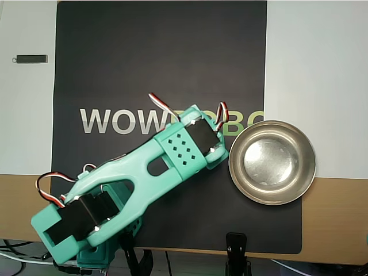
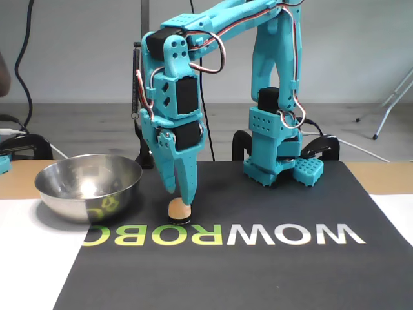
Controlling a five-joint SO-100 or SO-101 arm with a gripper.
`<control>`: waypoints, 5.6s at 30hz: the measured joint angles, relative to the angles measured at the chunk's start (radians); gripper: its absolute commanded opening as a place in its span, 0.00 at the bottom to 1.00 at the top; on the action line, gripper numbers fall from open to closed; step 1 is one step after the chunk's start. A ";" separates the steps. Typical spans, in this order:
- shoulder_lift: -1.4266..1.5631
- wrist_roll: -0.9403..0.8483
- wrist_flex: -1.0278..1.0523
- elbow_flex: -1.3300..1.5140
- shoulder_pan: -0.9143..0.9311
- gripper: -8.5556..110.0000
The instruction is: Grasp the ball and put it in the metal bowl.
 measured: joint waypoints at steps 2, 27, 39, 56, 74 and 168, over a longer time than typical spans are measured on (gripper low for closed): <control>0.000 0.000 0.000 0.000 0.000 0.55; -0.155 0.000 -0.015 -0.077 0.012 0.55; -0.173 0.000 -0.015 -0.080 0.015 0.55; -0.204 0.000 -0.015 -0.080 -0.012 0.55; -0.204 0.000 -0.015 -0.080 -0.011 0.31; -0.597 0.454 0.413 -1.100 0.325 0.31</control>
